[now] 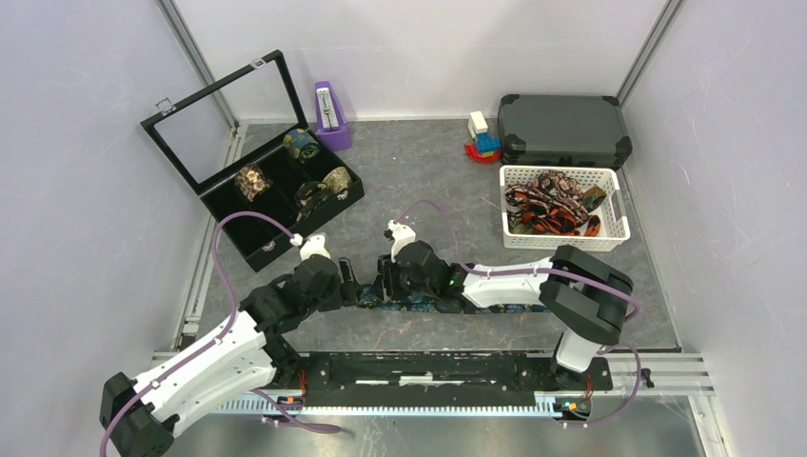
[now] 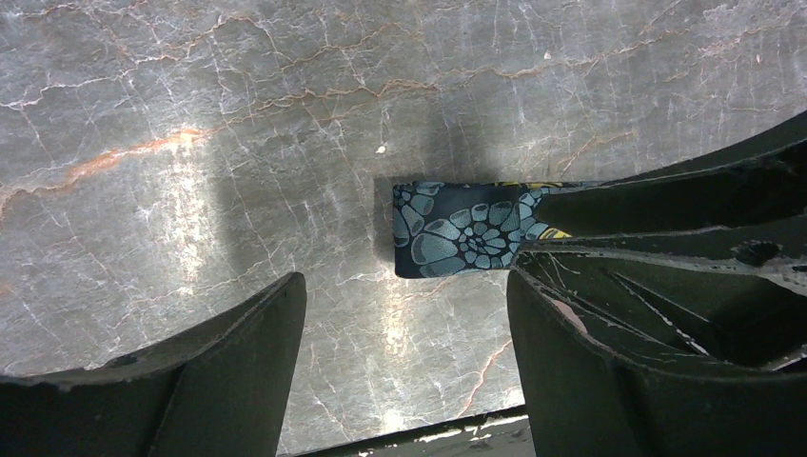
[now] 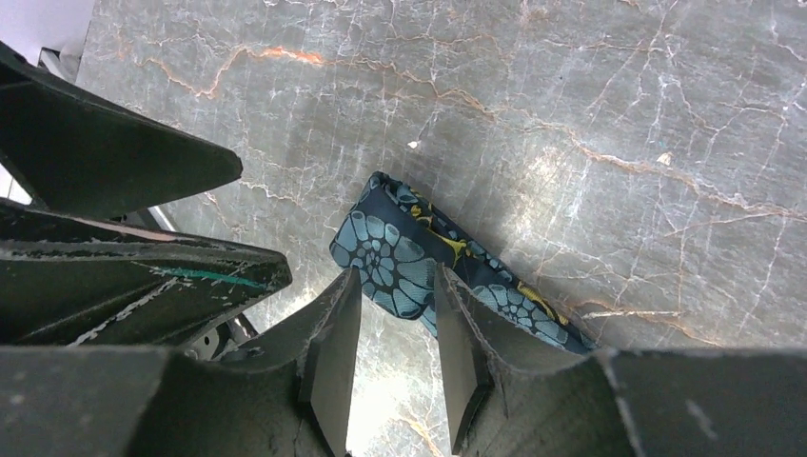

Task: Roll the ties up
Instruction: Roll the tie at the center of the board.

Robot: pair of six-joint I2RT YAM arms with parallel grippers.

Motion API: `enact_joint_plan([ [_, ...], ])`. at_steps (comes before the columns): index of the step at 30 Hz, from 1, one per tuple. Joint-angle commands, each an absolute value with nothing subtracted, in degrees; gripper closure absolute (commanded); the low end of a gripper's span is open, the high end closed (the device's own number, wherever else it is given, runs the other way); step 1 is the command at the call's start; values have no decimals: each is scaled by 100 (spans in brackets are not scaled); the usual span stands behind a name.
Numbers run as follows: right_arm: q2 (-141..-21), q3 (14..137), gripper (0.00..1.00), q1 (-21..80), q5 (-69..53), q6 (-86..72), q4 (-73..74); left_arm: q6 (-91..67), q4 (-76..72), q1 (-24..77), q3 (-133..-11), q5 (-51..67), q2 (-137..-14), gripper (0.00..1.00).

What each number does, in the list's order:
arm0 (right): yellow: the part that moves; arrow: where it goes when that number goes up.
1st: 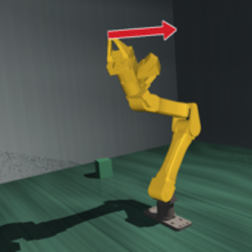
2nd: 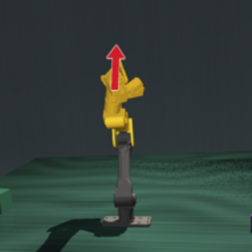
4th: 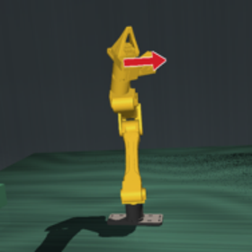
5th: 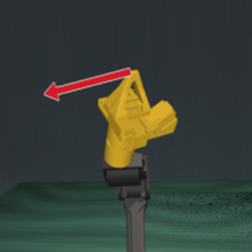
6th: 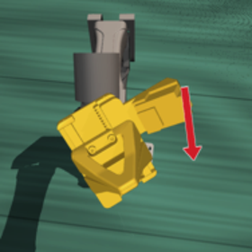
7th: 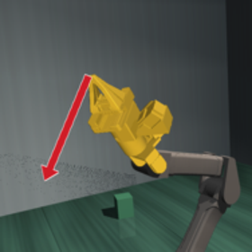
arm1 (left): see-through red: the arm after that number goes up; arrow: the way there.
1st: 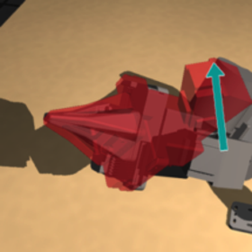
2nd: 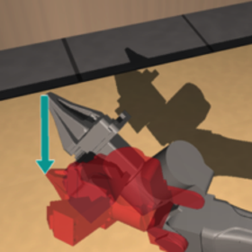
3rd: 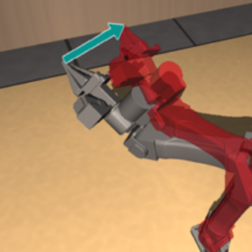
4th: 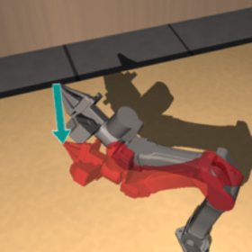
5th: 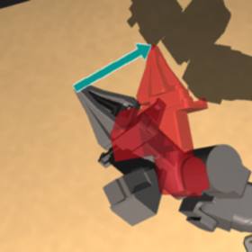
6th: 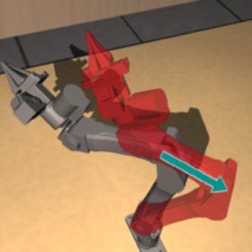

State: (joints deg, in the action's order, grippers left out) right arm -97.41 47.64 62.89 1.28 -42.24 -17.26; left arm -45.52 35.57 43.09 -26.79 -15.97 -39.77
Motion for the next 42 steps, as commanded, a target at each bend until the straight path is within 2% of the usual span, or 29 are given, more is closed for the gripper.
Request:
enact_joint_plan([
  [1, -9897, 5054, 60, 6327, 290, -4289, -1836, -4720, 3368, 4271, -2663, -1618, -3924, 18],
  [16, -9966, 4717, 68, 6337, 299, -4293, -1955, -4668, 3196, 4271, -2560, -1508, -3967, 19],
  [42, -10191, 4266, 68, 6337, 240, -4378, -2356, -4456, 2268, 4255, -2035, -1131, -3891, 19],
])
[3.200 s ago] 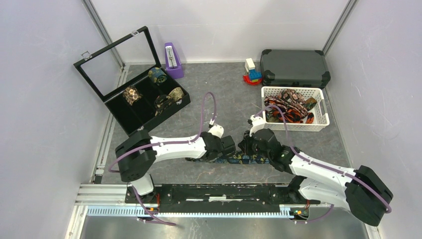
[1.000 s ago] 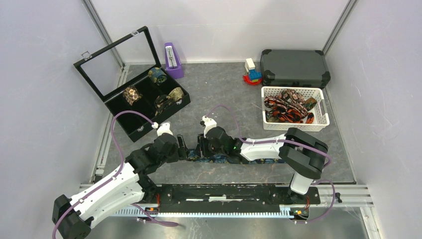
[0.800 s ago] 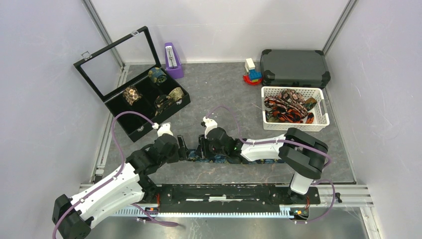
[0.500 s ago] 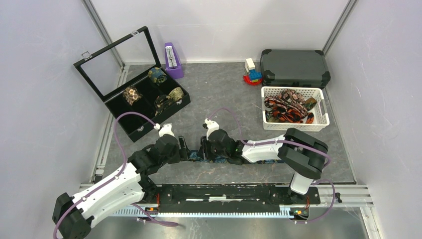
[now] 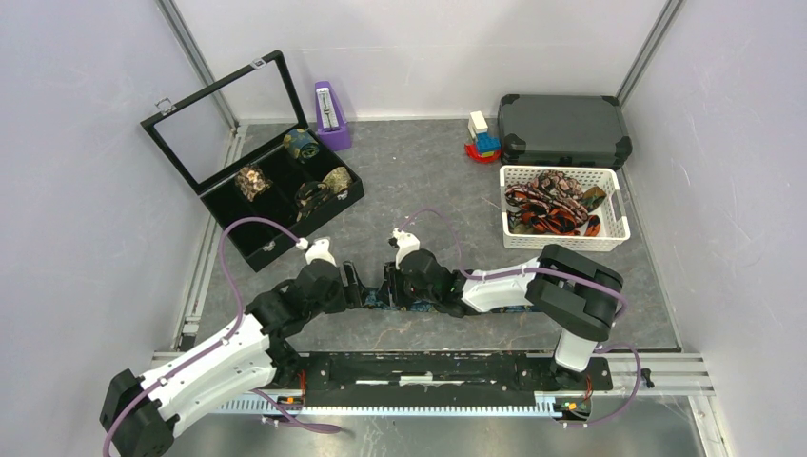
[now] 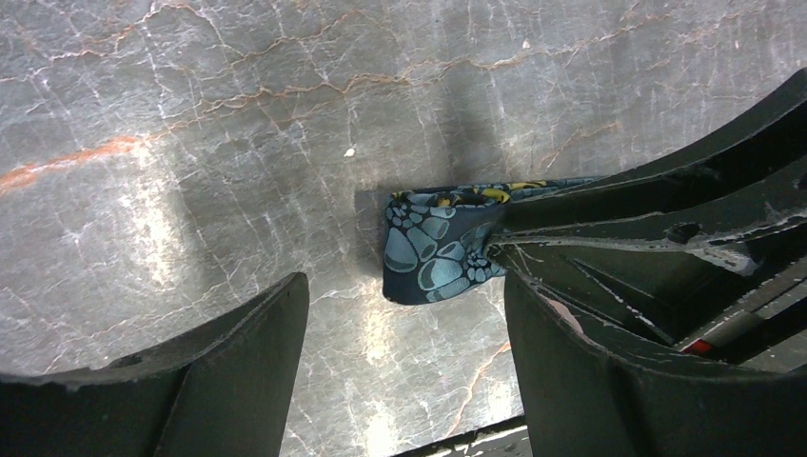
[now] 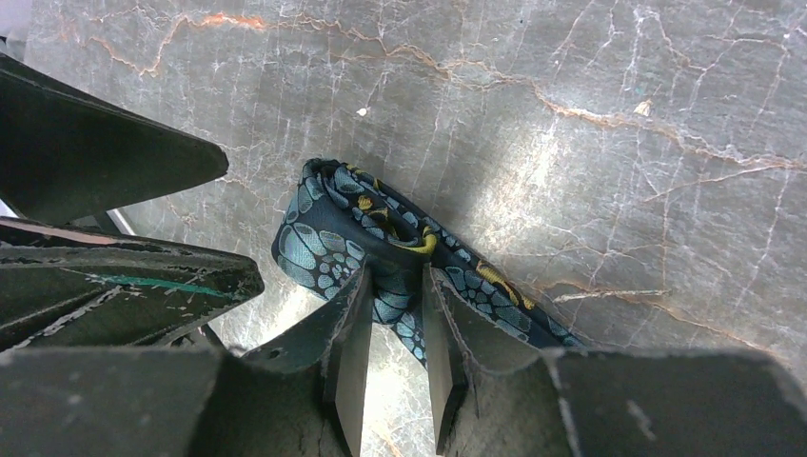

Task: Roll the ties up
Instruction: Roll the tie at the center of the board.

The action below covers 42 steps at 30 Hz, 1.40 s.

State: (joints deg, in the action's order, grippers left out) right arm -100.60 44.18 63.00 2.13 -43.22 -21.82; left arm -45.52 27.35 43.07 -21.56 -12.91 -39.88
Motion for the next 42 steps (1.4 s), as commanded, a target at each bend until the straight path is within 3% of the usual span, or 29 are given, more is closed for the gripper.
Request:
enact_joint_plan([
  [1, -10190, 4239, 68, 6337, 229, -4396, -2399, -4456, 2172, 4254, -1978, -1066, -3879, 19],
  [42, -10270, 4184, 68, 6082, 18, -4295, -2465, -4548, 26, 3911, -855, -398, -4298, 47],
])
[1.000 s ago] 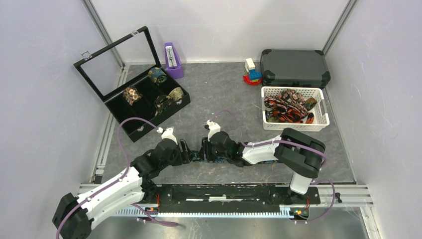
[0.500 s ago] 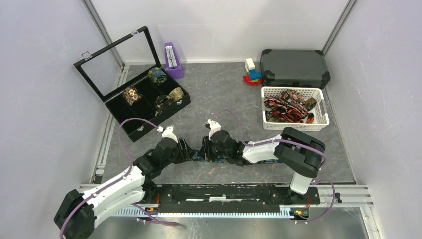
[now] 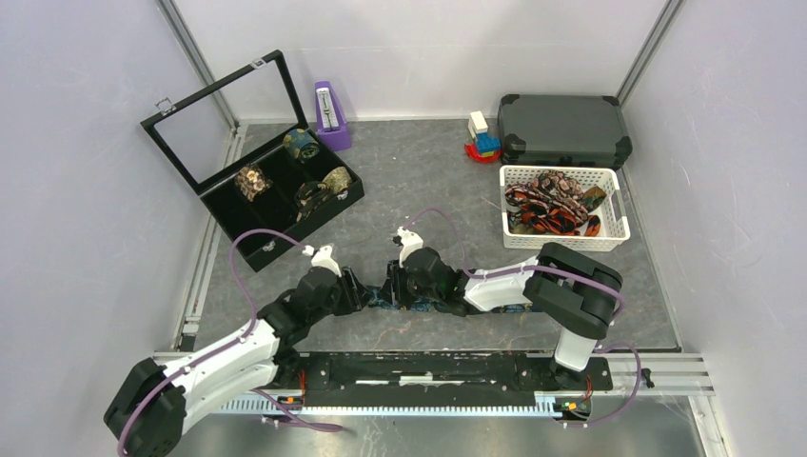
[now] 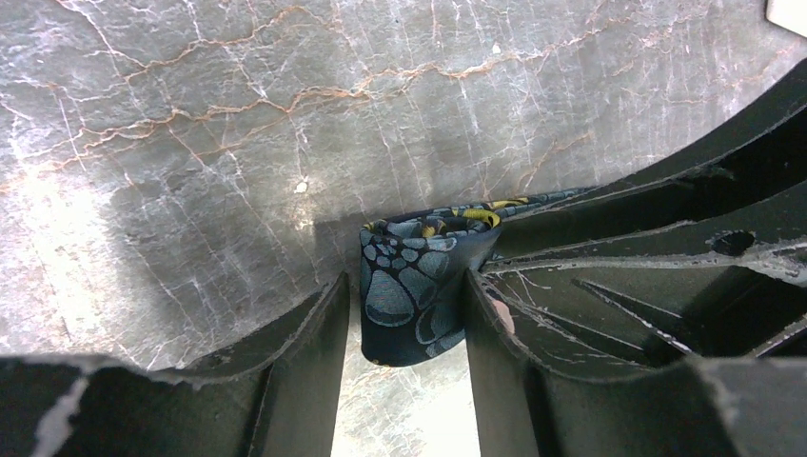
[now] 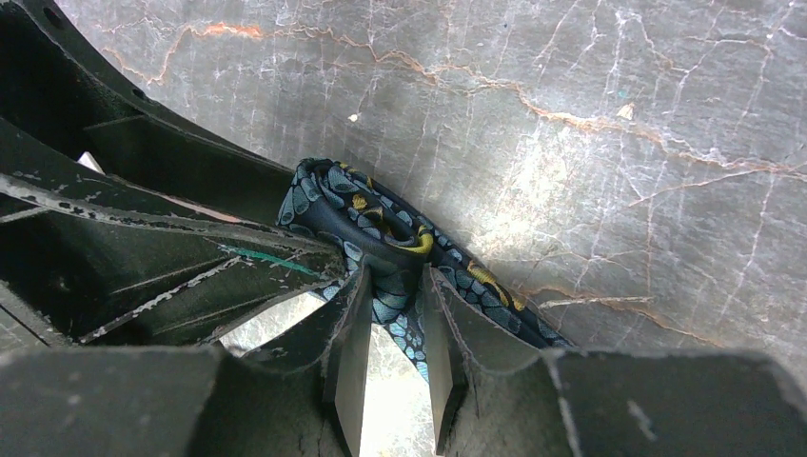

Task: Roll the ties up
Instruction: Roll the tie at the center of the board.

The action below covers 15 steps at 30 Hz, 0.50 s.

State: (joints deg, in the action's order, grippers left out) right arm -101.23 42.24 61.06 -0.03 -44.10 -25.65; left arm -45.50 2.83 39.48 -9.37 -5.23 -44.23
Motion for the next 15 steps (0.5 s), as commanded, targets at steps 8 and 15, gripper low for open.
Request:
enact_joint_plan([
  [8, -10264, 4179, 68, 6082, 24, -4307, -2454, -4579, -330, 3911, -743, -362, -4341, 49],
  [15, -10257, 4184, 68, 6082, 17, -4306, -2448, -4546, -494, 3911, -688, -236, -4326, 54],
])
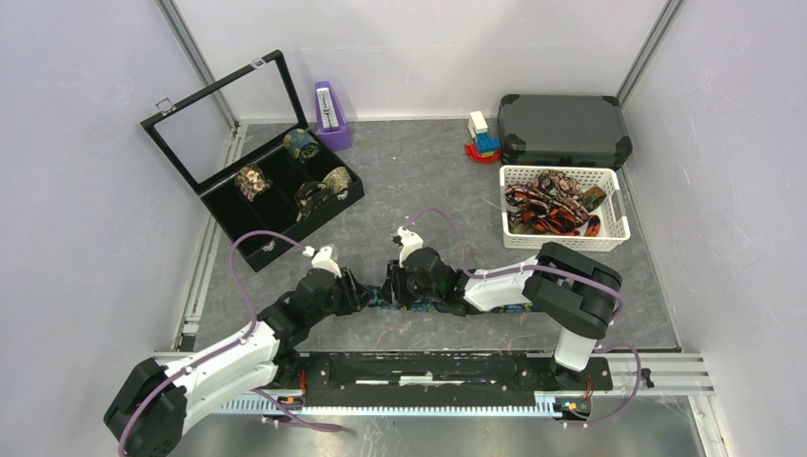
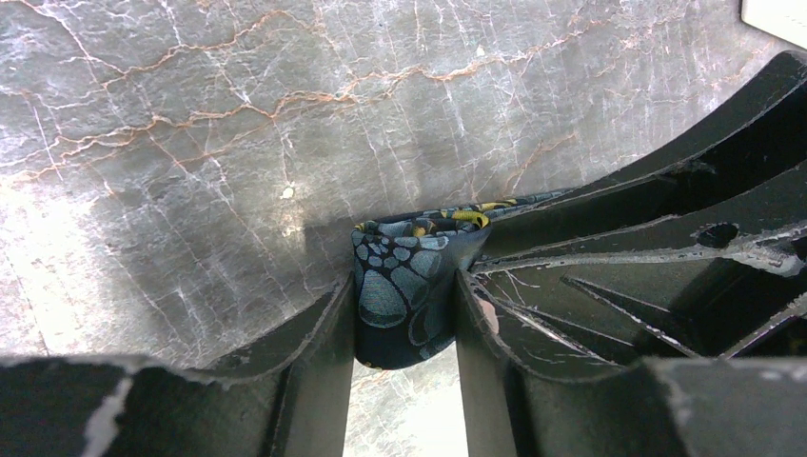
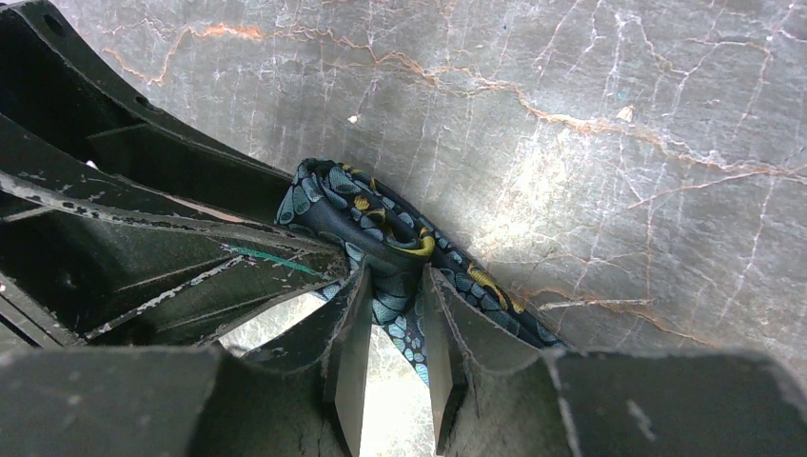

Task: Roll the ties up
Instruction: Roll the tie at the center of the board.

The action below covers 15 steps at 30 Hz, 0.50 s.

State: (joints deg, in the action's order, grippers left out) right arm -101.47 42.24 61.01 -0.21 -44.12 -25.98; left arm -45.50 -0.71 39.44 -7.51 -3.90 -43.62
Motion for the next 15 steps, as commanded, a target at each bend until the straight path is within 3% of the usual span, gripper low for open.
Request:
enact_joint_plan([
  [1, -10249, 4175, 68, 6083, 18, -4302, -2448, -4537, -543, 3911, -666, -206, -4294, 55],
  [9, -10229, 4183, 68, 6082, 18, -4307, -2437, -4417, -1002, 3911, -488, -18, -4264, 58],
  [15, -10193, 4210, 68, 6081, 17, -4289, -2392, -4290, -1033, 3911, -514, -18, -4365, 80],
])
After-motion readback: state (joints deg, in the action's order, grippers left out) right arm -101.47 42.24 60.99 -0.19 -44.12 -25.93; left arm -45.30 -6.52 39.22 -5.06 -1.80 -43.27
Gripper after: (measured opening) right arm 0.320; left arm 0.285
